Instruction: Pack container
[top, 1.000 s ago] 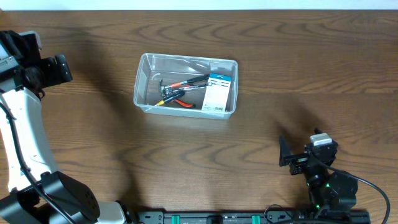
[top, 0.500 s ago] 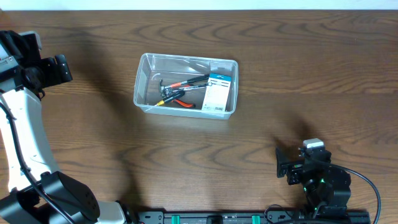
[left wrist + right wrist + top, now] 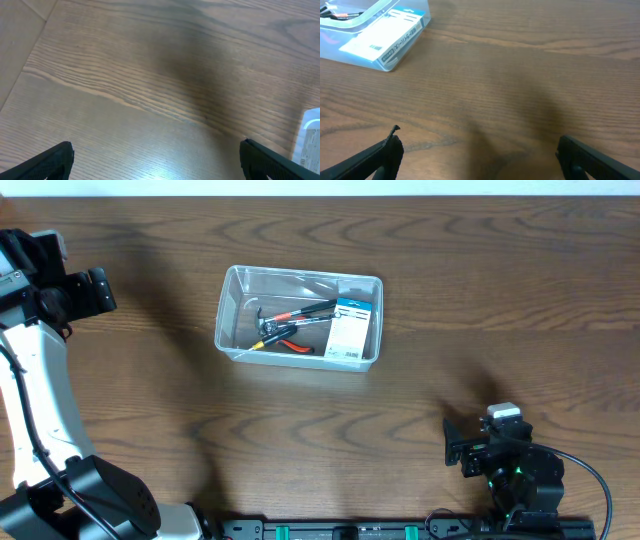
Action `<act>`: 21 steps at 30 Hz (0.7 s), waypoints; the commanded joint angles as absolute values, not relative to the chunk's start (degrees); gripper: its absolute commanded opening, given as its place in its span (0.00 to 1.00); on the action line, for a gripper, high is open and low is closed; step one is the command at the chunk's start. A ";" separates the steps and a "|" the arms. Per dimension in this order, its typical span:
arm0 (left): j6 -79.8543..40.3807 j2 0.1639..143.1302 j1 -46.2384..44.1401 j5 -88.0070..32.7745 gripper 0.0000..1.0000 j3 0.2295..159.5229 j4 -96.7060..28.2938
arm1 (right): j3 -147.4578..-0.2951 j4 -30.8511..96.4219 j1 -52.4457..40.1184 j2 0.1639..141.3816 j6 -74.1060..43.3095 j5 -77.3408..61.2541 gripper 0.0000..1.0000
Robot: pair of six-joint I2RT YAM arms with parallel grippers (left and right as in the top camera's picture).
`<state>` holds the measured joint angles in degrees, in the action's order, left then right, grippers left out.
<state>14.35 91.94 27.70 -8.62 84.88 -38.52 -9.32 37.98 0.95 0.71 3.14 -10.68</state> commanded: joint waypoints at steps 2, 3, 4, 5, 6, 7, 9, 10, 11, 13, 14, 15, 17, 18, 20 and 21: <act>14.02 92.27 27.90 -8.54 0.98 85.25 -38.50 | -9.67 39.75 1.39 0.30 2.61 -10.76 0.99; 14.02 92.27 27.90 -8.54 0.98 85.25 -38.50 | -9.93 40.38 1.39 0.30 2.61 -10.76 0.99; 14.02 92.27 27.90 -8.54 0.98 85.25 -38.50 | -10.24 40.99 1.39 0.30 2.61 -10.76 0.99; 14.02 92.27 27.90 -8.54 0.98 85.25 -38.50 | -10.63 41.71 1.39 0.30 2.61 -10.76 0.99; 14.02 92.27 27.90 -8.54 0.98 85.25 -38.50 | -10.81 42.06 1.39 0.30 2.61 -10.76 0.99; 14.02 92.27 27.90 -8.54 0.98 85.25 -38.50 | -10.85 42.24 1.39 0.30 2.61 -10.76 0.99; 14.02 92.27 27.90 -8.54 0.98 85.25 -38.50 | -10.85 42.28 1.39 0.30 2.61 -10.76 0.99; 14.02 92.27 27.90 -8.54 0.98 85.25 -38.50 | -10.85 42.28 1.39 0.30 2.61 -10.76 0.99; 14.02 92.27 27.90 -8.54 0.98 85.25 -38.50 | -10.85 42.30 1.39 0.30 2.61 -10.76 0.99; 14.02 92.27 27.90 -8.54 0.98 85.25 -38.50 | -10.85 42.28 1.39 0.30 2.61 -10.76 0.99; 14.02 92.27 27.90 -8.54 0.98 85.25 -38.50 | -10.85 42.30 1.39 0.30 2.61 -10.76 0.99; 14.02 92.27 27.90 -8.54 0.98 85.25 -38.50 | -10.83 42.28 1.39 0.30 2.61 -10.76 0.99; 14.02 92.27 27.90 -8.54 0.98 85.25 -38.50 | -10.81 42.30 1.39 0.30 2.61 -10.76 0.99; 14.02 92.27 27.90 -8.54 0.98 85.25 -38.50 | -10.79 42.30 1.39 0.30 2.61 -10.76 0.99; 14.02 92.27 27.90 -8.54 0.98 85.25 -38.50 | -10.81 42.28 1.39 0.30 2.61 -10.76 0.99; 14.02 92.27 27.90 -8.54 0.98 85.25 -38.50 | -10.79 42.30 1.39 0.30 2.61 -10.76 0.99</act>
